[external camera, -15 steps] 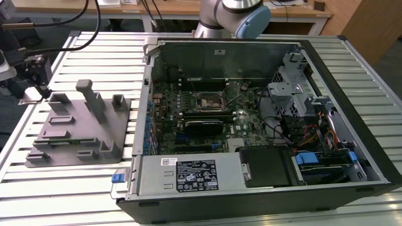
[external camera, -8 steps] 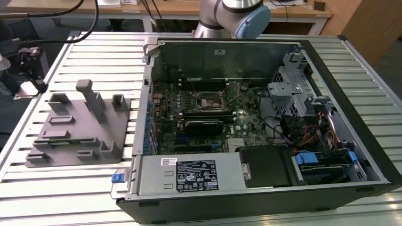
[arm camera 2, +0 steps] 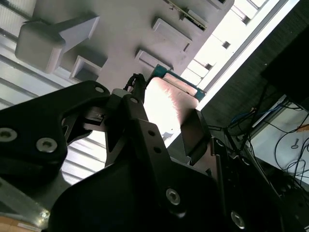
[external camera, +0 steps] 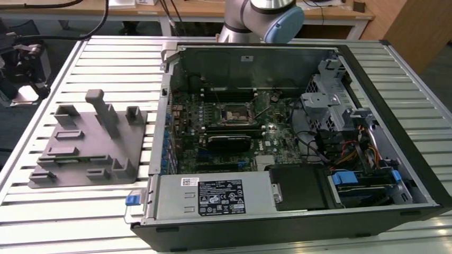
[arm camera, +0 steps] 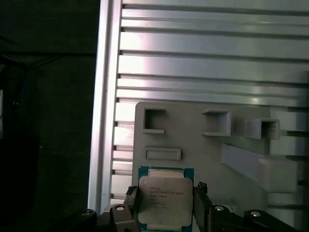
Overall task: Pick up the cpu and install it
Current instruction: 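Pick up the cpu and move it towards the insertion slot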
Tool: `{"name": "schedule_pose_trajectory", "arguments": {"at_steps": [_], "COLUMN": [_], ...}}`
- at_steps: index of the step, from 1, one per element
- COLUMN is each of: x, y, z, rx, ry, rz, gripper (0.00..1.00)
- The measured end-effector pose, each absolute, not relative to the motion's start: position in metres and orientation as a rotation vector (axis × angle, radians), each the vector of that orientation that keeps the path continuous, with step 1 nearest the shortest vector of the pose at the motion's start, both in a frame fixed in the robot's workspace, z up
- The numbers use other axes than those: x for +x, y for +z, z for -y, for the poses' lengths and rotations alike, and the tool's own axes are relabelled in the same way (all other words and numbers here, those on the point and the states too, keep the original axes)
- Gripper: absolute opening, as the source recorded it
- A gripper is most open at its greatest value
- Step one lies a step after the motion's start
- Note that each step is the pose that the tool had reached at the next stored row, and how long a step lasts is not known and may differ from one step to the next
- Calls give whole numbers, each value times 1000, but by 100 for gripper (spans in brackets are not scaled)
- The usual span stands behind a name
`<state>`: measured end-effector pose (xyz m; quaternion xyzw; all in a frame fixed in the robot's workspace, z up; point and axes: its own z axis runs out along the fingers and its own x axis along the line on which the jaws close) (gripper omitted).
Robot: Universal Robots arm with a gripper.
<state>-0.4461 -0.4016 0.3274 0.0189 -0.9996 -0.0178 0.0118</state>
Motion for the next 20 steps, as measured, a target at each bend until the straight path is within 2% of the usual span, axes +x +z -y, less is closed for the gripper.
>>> {"name": "schedule_pose_trajectory", "arguments": {"at_steps": [20], "x": [-446], "y": [378], "z": [397], "rx": [59], "ry": [-56], "rz": [3117], "gripper": [54]}}
